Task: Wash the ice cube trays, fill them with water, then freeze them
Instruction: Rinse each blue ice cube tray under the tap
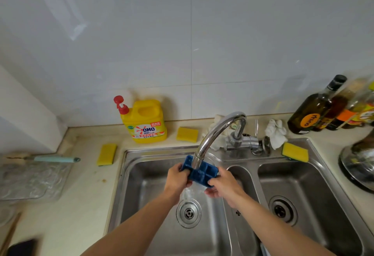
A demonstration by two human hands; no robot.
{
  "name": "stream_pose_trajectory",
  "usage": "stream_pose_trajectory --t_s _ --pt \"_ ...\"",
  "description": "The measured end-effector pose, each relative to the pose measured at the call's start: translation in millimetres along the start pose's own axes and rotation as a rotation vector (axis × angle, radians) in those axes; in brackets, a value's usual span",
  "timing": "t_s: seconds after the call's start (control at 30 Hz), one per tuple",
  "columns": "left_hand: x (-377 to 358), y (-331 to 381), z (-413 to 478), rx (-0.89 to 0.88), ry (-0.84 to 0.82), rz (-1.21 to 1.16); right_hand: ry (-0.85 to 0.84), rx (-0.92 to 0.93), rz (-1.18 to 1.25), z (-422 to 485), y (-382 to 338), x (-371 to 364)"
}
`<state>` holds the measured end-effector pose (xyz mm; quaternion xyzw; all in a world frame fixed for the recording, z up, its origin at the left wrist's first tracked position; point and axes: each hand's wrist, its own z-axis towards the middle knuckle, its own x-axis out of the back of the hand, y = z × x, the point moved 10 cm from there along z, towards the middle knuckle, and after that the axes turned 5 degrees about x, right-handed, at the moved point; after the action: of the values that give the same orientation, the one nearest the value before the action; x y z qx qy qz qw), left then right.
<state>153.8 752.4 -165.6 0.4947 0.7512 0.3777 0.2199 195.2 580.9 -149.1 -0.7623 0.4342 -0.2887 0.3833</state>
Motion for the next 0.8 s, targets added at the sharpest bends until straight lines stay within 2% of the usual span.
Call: stream_pose_trajectory --t_s 0.13,0.37,0.57,0.8 --pt "19.1 12.1 -3.2 -0.081 0.093 0.107 -0.016 -0.091 0.187 8.1 12.4 -21.6" --pt "44.1 6.4 -5.7 -0.094 0.132 0.108 -0.017 -0.107 0.257 16.0 11.5 -46.6" --pt "35.5 -4.6 2.5 0.036 0.065 0.002 0.037 -0.02 0.104 20.0 -2.7 -30.8" --pt "18.8 -8.5 3.9 0.122 0.037 -0.339 0.067 -0.05 0.181 20.7 0.2 -26.2"
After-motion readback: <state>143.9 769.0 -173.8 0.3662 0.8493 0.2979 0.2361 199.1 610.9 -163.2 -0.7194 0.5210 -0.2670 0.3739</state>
